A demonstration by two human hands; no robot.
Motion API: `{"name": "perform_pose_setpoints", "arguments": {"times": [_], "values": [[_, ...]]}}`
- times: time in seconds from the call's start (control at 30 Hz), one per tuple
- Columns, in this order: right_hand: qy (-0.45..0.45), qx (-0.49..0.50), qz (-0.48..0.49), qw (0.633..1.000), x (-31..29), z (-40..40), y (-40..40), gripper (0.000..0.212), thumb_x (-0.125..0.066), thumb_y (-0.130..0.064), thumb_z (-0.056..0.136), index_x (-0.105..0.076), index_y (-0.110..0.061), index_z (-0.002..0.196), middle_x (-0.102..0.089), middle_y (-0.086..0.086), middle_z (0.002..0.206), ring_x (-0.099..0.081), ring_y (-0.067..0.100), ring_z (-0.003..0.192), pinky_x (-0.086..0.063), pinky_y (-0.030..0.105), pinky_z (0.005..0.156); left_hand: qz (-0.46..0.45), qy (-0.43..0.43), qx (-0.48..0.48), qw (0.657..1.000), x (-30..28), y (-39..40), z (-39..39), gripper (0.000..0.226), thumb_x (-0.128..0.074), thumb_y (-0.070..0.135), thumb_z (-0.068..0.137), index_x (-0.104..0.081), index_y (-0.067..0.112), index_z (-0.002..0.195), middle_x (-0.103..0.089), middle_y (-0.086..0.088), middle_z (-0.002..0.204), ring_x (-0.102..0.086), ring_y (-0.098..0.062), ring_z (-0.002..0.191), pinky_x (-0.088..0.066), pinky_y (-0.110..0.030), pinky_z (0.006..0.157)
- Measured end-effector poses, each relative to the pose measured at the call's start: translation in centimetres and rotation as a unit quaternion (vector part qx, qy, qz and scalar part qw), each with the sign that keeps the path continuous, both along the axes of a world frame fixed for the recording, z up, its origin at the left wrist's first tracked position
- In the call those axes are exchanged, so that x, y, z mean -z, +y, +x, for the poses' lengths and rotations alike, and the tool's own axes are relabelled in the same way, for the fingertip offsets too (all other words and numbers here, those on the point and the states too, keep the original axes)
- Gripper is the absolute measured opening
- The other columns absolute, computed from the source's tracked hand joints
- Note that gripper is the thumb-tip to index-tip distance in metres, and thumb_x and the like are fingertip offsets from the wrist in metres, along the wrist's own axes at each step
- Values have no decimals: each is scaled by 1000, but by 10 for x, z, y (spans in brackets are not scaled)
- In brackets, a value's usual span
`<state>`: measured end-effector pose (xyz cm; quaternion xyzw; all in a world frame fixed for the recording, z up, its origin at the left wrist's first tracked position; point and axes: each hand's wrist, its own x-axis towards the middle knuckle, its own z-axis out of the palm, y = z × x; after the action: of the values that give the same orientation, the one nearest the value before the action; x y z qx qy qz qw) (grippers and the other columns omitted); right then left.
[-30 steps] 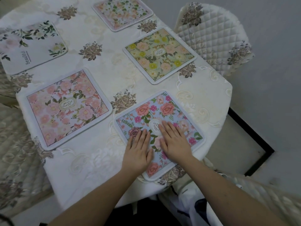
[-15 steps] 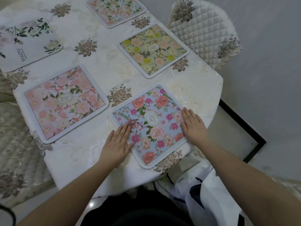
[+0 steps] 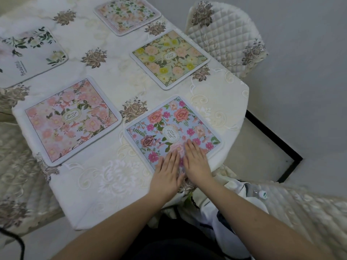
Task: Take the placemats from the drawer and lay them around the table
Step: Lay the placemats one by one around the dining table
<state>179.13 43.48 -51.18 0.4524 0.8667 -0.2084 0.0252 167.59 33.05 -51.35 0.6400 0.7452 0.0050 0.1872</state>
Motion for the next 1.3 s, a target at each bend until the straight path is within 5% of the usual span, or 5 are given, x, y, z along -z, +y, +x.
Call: {"name": "perform_pose_setpoints", "arguments": {"times": [0.2, 0.43, 0.67, 0.9, 1.3], "values": [[-31, -46, 49, 997, 10, 20, 4, 59, -21, -46, 101, -28, -19, 154, -23, -1, 161, -16, 12, 148, 1, 30, 119, -1, 17, 51, 999, 7, -6, -12, 70, -15, 54, 103, -29, 8, 154, -23, -9, 162, -18, -22, 151, -18, -45, 118], [-52, -20, 44, 997, 6, 50, 48, 63, -7, -53, 100, 4, -27, 156, 11, -9, 160, 9, 9, 149, 6, 32, 120, -14, 24, 54, 998, 2, -15, -42, 66, -23, 55, 103, -19, 18, 157, -17, 0, 164, -14, -16, 152, -12, -41, 121], [-86, 29, 35, 995, -7, 66, 75, 63, -17, -51, 103, -4, -21, 157, 0, -1, 164, 0, 15, 151, 2, 35, 120, -48, 52, 6, 998, 1, -37, -87, 72, -19, 65, 101, -9, 24, 159, -9, 4, 165, -8, -16, 152, -1, -38, 120], [-120, 91, 31, 988, -25, 44, 66, 64, -18, -48, 103, -12, -13, 156, -8, 7, 164, -5, 21, 151, 0, 39, 122, -51, 56, -43, 996, -11, -63, -113, 79, 17, 69, 85, 19, 29, 153, 23, 12, 159, 19, -10, 149, 17, -31, 117], [-56, 2, 65, 996, -79, -32, 4, 68, -17, -56, 100, -14, -18, 156, -16, 5, 163, -11, 24, 150, -4, 43, 121, 25, 115, -138, 983, -86, -95, -120, 68, -19, 58, 99, -25, 22, 156, -20, -1, 163, -18, -22, 151, -6, -40, 119]]}}
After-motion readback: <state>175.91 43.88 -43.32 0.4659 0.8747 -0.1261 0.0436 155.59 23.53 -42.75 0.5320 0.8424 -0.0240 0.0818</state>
